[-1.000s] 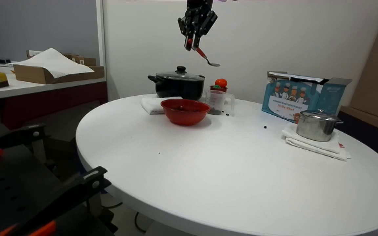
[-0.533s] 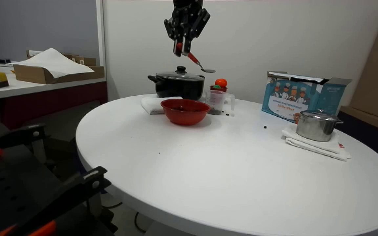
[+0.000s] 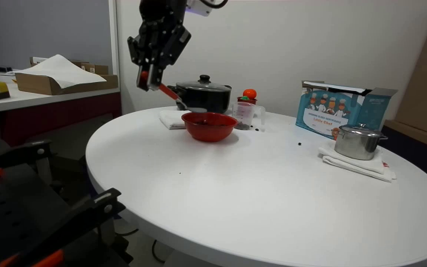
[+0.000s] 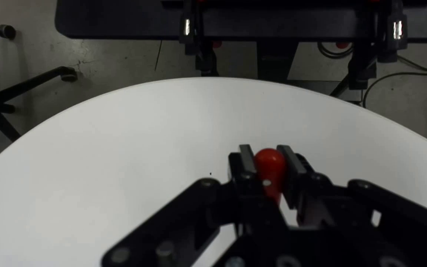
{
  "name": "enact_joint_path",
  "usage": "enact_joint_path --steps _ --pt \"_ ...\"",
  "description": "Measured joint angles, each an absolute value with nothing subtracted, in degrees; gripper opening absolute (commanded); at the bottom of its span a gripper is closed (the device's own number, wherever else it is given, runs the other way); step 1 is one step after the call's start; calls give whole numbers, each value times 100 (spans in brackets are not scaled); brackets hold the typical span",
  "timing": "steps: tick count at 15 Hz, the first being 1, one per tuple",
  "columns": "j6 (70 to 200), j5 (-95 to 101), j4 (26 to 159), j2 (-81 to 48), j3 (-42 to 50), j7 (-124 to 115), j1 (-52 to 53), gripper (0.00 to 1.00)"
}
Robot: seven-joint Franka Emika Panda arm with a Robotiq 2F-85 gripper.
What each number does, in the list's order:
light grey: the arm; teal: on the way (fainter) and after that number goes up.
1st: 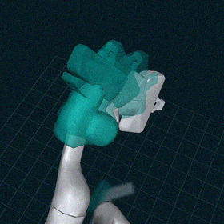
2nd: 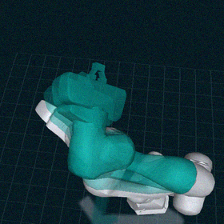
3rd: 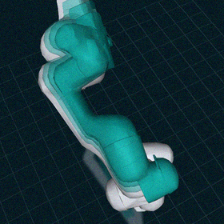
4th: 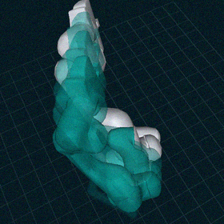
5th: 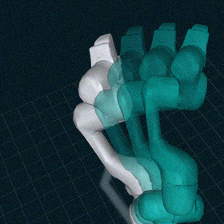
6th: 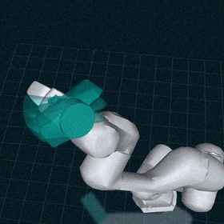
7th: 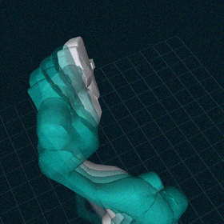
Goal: Use the spoon to place some of the contents in the red bowl into the clear jug
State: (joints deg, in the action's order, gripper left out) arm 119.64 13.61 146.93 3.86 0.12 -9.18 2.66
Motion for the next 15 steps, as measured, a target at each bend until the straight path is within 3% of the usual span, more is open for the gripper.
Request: enact_joint_path --steps 5,15 --pt "12581 1316 14821 280 -169 -1047 269 12" --pt "12701 1294 13401 -1038 -368 -1246 392 12"
